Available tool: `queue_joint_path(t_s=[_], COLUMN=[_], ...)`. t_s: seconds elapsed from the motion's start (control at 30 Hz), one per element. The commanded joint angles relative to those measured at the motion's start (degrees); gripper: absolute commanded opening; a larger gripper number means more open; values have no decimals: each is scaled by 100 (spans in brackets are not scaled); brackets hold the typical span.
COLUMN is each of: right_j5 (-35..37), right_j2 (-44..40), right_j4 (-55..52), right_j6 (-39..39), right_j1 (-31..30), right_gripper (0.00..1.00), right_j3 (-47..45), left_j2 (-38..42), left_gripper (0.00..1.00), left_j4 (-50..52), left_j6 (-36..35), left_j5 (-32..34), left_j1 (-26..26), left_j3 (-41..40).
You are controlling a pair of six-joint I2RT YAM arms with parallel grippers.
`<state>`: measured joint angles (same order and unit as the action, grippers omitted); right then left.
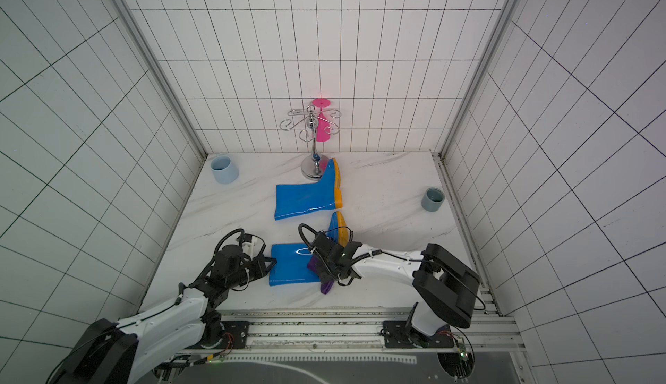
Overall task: Wipe the rubber boots with a cloth
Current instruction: Wipe the dirt off the rubber boot.
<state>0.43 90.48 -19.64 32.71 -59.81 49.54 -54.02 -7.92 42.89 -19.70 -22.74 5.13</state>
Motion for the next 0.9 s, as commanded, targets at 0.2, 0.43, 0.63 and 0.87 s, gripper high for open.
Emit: queue_joint_path(t_s=[0.2,0.43,0.63,0.87], right_j5=[-615,-882,-567,394], right_j2=[896,1324,1015,-863], right_j4=[799,864,688,-511], right_j6=[49,119,184,-47], right_j1=[-561,-1013,-815,-144], right_gripper=[0,0,0,0], right_j3=[1510,2132,1557,296], left_j2=[69,88,119,66], left_gripper=[0,0,0,0], left_j4=[204,217,230,186], left_j6=[-24,-23,-21,-27], left_j5=[103,107,120,99], left_j1=[-20,-20,-20,-29], left_j3=[-92,-100,-105,-108])
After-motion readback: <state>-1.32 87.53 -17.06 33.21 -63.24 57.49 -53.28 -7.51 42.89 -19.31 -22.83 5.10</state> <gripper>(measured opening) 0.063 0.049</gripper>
